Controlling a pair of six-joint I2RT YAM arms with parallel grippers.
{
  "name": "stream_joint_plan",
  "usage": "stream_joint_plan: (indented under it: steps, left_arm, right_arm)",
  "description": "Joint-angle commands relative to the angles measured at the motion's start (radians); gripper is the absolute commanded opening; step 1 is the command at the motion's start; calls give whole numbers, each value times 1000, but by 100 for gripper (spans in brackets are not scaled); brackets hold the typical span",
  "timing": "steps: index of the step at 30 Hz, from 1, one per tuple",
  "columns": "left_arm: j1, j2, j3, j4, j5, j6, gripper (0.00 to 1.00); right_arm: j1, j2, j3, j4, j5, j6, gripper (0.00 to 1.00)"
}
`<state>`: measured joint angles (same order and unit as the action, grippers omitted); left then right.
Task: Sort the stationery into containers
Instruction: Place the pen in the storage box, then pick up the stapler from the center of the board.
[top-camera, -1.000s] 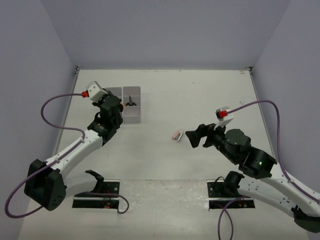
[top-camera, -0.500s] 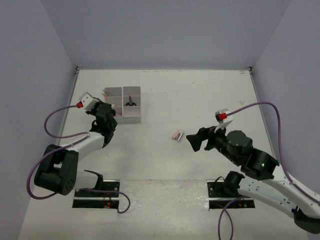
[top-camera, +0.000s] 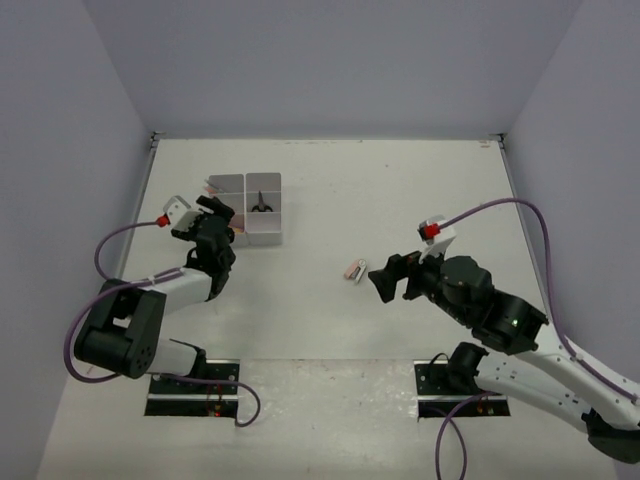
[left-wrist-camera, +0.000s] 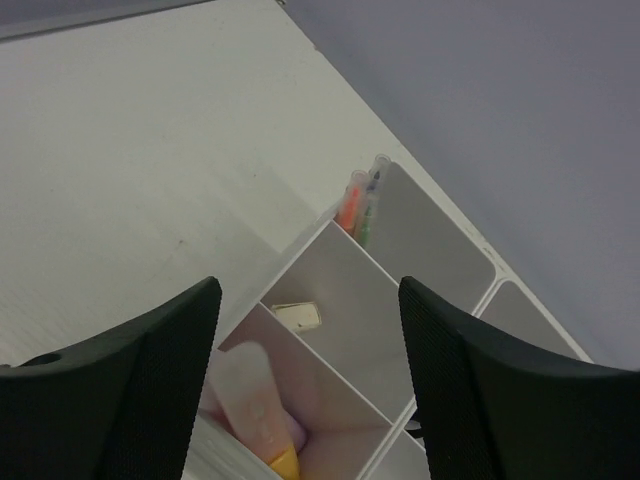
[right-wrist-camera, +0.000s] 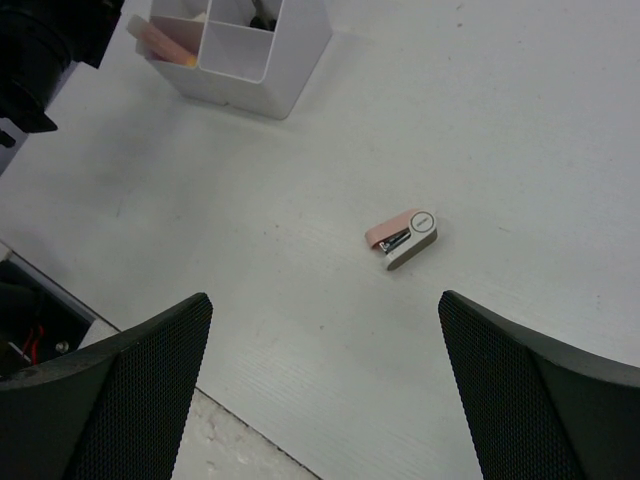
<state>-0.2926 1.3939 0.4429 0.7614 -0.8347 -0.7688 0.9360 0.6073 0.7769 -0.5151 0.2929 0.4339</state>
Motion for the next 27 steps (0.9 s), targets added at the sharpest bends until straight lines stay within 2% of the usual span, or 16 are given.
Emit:
stream_joint_plan:
  steps: [1, 3, 6, 8, 9, 11, 13, 15, 21, 25, 27]
  left_arm:
    - [7, -78, -10, -19, 39, -85, 83]
    - [7, -143, -10, -80, 77, -120, 92]
    - [7, -238, 5, -183, 138, -147, 100]
    - [6, -321, 69, -287, 198, -154, 100]
    - [6, -361, 112, -412, 232, -146, 100]
    - [6, -425, 166, -527, 310, -125, 100]
    - [6, -477, 249, -671, 406, -67, 100]
    - [6, -530, 301, -805, 507, 11, 100]
    - [5, -762, 329, -1009, 763, 185, 100]
    - [6, -842, 361, -1168, 777, 317, 100]
    - [7, -864, 348, -1204, 788, 360, 100]
  right_arm:
    - [-6, 95, 40, 16, -25, -10, 99]
    - [-24, 142, 53, 23, -30, -4, 99]
    - [-64, 255, 76, 28, -94, 11, 99]
    - [-89, 346, 100, 38, -143, 15, 99]
    - [-97, 396, 117, 39, -144, 21, 99]
    - [-115, 457, 153, 37, -136, 57, 99]
    - [-127, 547, 191, 32, -123, 113, 99]
    - [-126, 633, 213, 37, -48, 201, 99]
    - [-128, 780, 286, 0, 63, 474, 99]
    - [-127, 864, 311, -33, 108, 605, 99]
    - [-126, 902, 309, -25, 126, 651, 94]
